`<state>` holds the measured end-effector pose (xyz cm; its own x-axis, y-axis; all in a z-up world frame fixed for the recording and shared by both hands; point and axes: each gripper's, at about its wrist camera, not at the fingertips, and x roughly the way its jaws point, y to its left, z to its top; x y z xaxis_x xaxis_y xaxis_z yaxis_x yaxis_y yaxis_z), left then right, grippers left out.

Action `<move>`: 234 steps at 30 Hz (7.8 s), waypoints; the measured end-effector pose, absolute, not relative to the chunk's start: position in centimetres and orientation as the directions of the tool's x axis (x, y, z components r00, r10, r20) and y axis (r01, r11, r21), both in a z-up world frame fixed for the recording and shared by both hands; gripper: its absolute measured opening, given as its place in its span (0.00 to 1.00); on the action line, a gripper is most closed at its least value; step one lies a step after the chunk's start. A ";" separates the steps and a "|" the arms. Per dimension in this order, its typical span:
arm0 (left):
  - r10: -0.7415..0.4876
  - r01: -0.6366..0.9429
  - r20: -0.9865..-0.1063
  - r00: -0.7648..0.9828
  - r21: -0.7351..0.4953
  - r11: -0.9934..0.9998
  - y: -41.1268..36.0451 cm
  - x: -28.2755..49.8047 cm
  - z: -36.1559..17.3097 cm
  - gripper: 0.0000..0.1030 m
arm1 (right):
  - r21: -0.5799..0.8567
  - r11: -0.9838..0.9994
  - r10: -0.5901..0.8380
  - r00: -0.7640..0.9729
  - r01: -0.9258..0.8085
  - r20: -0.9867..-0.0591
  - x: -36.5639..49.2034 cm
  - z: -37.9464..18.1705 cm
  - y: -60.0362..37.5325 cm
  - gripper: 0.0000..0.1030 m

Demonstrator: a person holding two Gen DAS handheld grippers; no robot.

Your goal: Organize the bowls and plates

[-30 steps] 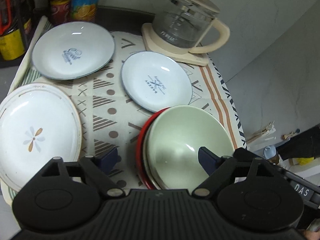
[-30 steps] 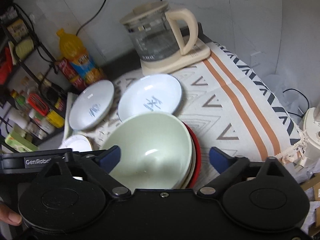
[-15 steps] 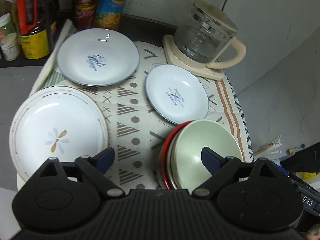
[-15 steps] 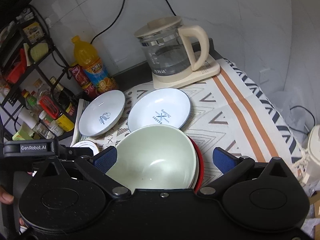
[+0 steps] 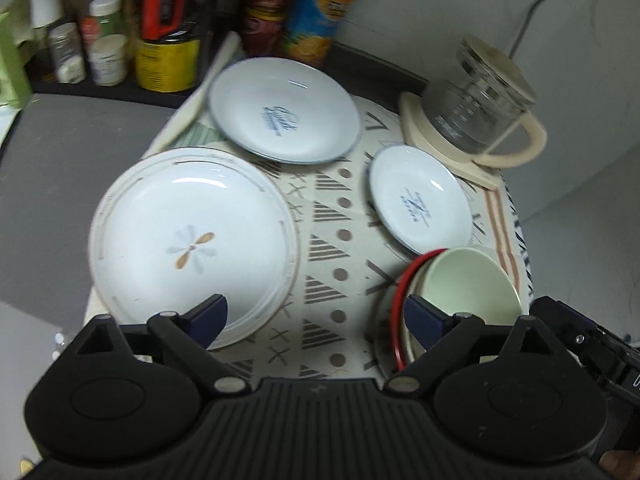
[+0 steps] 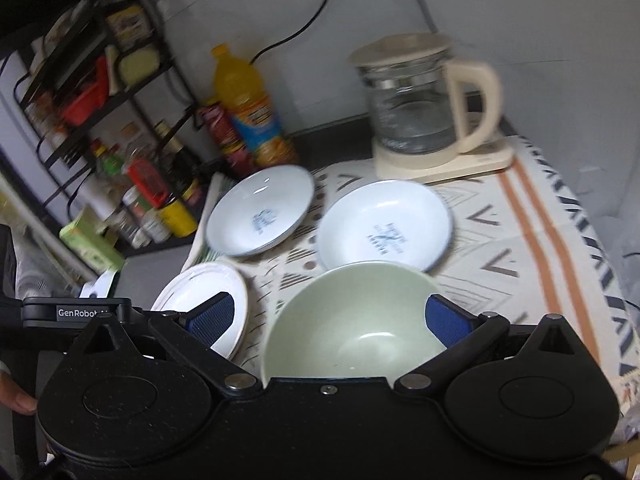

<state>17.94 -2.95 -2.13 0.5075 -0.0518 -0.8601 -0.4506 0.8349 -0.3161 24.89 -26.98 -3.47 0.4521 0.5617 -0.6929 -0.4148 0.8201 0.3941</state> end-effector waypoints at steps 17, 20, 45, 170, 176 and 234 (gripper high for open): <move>0.142 -0.666 -0.877 0.459 -0.233 0.709 -0.6 14.5 -0.8 0.91 | 0.403 0.706 0.660 0.335 -0.582 -0.672 26.6 -3.8 -23.3 1.00; 0.164 -0.681 -0.879 0.448 -0.217 0.699 -0.2 14.5 -0.7 0.91 | 0.412 0.702 0.666 0.329 -0.581 -0.669 27.0 -3.9 -23.1 1.00; 0.108 -0.558 -0.841 0.530 -0.250 0.791 8.3 21.7 -1.5 0.89 | 0.460 0.807 0.588 0.431 -0.371 -0.684 30.5 -4.1 -16.9 0.71; -0.008 -0.476 -0.800 0.600 -0.365 0.800 6.8 15.4 -8.2 0.16 | 0.456 0.842 0.538 0.381 -0.288 -0.752 24.5 -10.2 -10.6 0.15; -0.013 -0.515 -0.813 0.582 -0.381 0.768 6.8 13.5 -9.1 0.16 | 0.440 0.839 0.537 0.347 -0.320 -0.769 23.4 -10.8 -10.5 0.16; 0.027 -0.627 -0.897 0.441 -0.286 0.725 12.9 13.2 -10.8 0.44 | 0.295 0.891 0.417 0.364 -0.345 -0.833 23.1 -11.7 -8.8 0.08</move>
<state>13.21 12.86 -10.79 0.4410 0.0270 -0.8971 -0.6269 0.7245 -0.2863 23.05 -8.81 -11.71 0.3643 0.4167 -0.8329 -0.3454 0.8910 0.2947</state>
